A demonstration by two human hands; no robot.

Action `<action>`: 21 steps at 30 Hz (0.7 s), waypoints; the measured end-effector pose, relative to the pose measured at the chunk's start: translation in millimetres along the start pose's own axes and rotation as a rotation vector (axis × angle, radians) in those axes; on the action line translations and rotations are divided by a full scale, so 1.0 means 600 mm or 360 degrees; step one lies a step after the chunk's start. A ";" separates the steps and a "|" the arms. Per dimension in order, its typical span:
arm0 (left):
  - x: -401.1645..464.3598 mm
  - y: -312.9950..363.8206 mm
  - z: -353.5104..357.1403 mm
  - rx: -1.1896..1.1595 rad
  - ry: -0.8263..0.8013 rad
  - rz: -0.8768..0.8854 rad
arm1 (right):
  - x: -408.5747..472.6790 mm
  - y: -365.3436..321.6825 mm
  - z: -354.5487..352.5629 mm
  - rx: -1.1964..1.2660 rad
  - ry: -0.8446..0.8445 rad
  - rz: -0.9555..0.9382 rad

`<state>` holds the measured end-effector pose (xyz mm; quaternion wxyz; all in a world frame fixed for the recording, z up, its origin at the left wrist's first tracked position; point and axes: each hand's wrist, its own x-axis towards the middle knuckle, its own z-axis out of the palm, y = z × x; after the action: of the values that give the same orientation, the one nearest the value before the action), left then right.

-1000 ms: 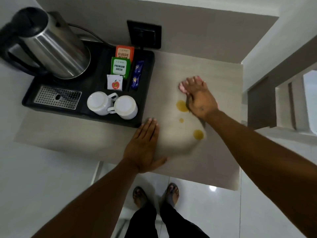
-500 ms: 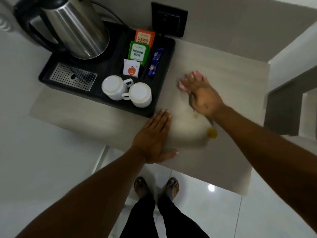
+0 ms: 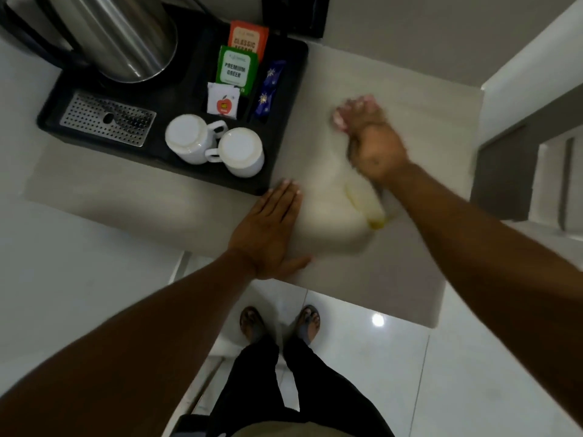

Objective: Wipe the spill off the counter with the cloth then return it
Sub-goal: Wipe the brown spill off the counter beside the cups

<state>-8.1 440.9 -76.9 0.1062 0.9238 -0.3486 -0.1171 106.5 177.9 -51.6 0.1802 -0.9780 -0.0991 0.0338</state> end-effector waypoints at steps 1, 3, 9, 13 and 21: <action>0.001 0.000 -0.001 0.0016 0.0000 0.0002 | -0.028 -0.024 0.013 0.0007 -0.0035 -0.0030; 0.003 -0.002 0.000 0.0044 -0.0001 -0.0005 | -0.109 -0.063 0.033 0.0003 -0.0127 -0.0063; 0.000 -0.007 0.007 0.0079 0.0010 -0.0017 | -0.318 -0.010 0.022 0.0018 -0.0038 0.0291; 0.000 -0.002 0.002 0.0100 -0.0016 -0.0024 | -0.200 0.060 -0.025 -0.0029 0.0195 0.0702; 0.001 -0.002 0.005 0.0076 -0.0021 -0.0009 | -0.255 -0.090 0.063 0.0047 0.0086 0.0288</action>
<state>-8.0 440.9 -80.4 0.0816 0.9263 -0.3495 -0.1150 -56.5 209.1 -62.8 0.1934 -0.9808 -0.0047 0.0249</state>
